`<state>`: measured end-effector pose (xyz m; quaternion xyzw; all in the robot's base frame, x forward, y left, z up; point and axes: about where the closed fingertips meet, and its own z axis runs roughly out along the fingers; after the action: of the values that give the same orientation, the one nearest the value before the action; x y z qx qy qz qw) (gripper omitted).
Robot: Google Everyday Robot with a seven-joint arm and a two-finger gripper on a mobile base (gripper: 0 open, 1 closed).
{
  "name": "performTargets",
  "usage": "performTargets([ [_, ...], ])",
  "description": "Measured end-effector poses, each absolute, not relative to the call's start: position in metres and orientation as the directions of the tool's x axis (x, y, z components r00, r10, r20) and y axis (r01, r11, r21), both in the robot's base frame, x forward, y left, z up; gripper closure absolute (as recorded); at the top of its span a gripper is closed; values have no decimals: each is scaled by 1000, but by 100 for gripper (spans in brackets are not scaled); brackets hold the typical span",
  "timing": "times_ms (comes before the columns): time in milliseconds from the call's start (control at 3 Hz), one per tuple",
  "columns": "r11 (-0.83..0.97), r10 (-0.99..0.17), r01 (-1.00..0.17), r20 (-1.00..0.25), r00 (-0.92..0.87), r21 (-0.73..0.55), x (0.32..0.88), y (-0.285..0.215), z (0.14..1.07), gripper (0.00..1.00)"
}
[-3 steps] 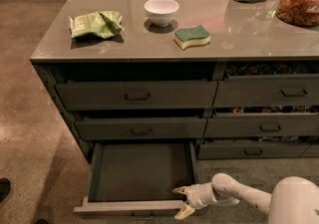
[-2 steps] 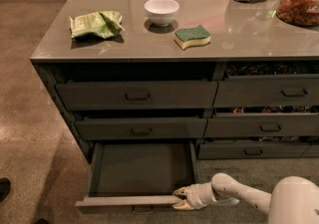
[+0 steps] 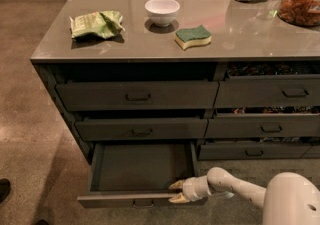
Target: Close bottom drawer
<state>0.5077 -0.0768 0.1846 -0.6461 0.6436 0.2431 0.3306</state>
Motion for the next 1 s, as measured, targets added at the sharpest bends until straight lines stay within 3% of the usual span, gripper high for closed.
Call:
performTargets([
  [333, 51, -669, -990, -741, 65, -133, 521, -69, 188, 12],
  [667, 56, -668, -987, -741, 74, -149, 532, -62, 190, 0],
  [1000, 67, -672, -985, -737, 74, -161, 542, -59, 191, 0],
])
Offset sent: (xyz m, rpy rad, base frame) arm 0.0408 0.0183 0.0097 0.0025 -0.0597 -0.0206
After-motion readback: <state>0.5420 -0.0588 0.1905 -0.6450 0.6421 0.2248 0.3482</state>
